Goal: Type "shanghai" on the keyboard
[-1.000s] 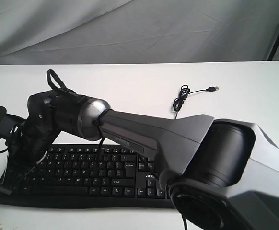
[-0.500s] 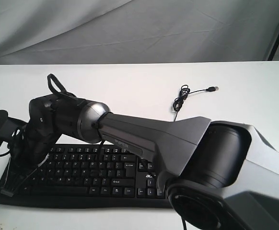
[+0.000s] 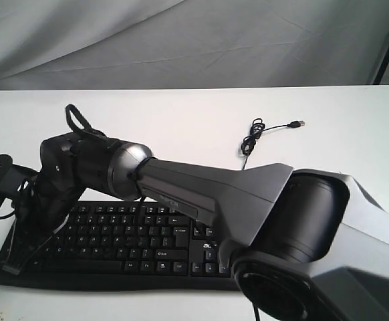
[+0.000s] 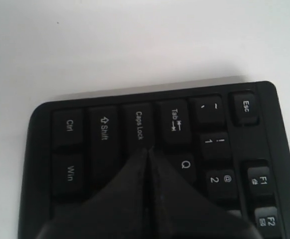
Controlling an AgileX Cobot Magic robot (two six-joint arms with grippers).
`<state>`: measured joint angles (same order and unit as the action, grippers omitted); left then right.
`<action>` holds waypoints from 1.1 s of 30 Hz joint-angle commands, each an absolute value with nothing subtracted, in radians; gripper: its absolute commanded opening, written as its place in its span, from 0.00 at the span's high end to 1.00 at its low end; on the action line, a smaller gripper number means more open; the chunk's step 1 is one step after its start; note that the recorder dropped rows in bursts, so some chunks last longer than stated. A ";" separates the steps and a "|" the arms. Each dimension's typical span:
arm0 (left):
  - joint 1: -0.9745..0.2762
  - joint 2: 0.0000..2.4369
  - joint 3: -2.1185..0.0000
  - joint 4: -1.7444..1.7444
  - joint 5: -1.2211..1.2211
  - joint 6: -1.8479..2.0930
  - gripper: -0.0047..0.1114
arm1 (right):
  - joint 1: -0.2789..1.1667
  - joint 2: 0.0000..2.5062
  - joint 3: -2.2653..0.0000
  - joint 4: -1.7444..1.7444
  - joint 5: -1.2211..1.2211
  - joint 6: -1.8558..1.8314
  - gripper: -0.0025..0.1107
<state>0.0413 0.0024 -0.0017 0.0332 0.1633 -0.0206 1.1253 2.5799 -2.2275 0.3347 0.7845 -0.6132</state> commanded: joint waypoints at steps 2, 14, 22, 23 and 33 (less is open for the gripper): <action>0.035 0.000 0.000 0.026 0.154 -0.023 0.96 | 1.125 2.513 -2.230 0.225 0.829 -0.574 0.98; 0.035 0.000 0.000 0.026 0.154 -0.023 0.96 | 1.013 2.363 -2.068 0.226 1.027 -0.575 0.98; 0.035 0.000 0.000 0.026 0.154 -0.023 0.96 | 0.985 2.044 -1.512 0.345 0.612 -0.708 0.98; 0.035 0.000 0.000 0.026 0.154 -0.023 0.96 | 0.985 2.054 -1.512 0.350 0.613 -0.708 0.98; 0.035 0.000 0.000 0.026 0.154 -0.023 0.96 | 0.965 2.173 -1.563 0.410 0.573 -0.739 0.98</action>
